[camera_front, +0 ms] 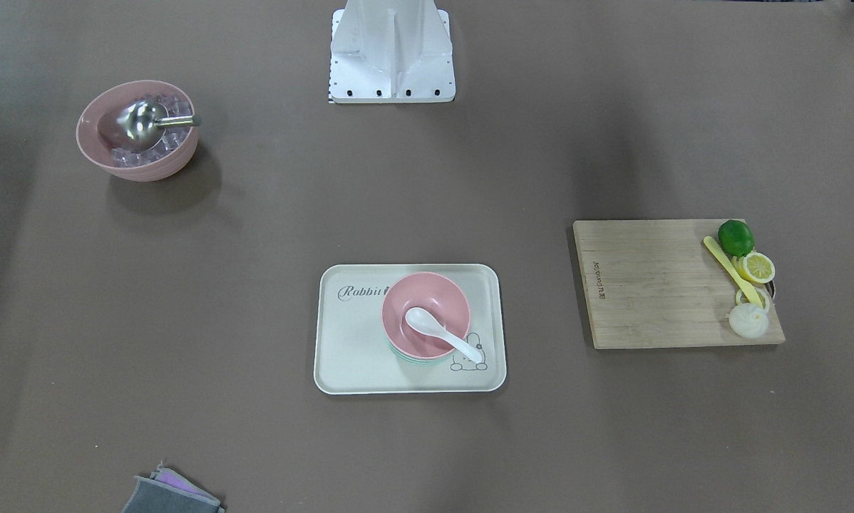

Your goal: Stack pink bowl on green and place spoon

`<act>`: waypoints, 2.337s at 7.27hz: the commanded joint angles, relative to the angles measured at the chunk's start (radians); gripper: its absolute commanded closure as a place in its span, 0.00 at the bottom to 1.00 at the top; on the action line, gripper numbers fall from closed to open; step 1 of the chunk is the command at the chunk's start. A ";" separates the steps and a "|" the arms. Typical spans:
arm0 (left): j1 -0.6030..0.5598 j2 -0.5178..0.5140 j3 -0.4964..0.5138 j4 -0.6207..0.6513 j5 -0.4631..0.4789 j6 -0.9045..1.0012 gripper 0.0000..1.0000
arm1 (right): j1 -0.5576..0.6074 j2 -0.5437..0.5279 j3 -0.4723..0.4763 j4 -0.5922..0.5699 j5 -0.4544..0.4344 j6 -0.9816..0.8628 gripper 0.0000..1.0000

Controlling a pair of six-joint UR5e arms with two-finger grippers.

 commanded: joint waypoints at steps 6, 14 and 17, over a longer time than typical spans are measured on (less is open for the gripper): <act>0.000 0.024 -0.026 -0.006 0.000 0.002 0.02 | -0.001 -0.015 -0.032 0.000 0.081 0.001 0.00; 0.000 0.035 -0.038 -0.006 0.000 0.002 0.02 | -0.001 -0.018 -0.032 0.000 0.082 0.001 0.00; 0.000 0.035 -0.038 -0.006 0.000 0.002 0.02 | -0.001 -0.018 -0.032 0.000 0.082 0.001 0.00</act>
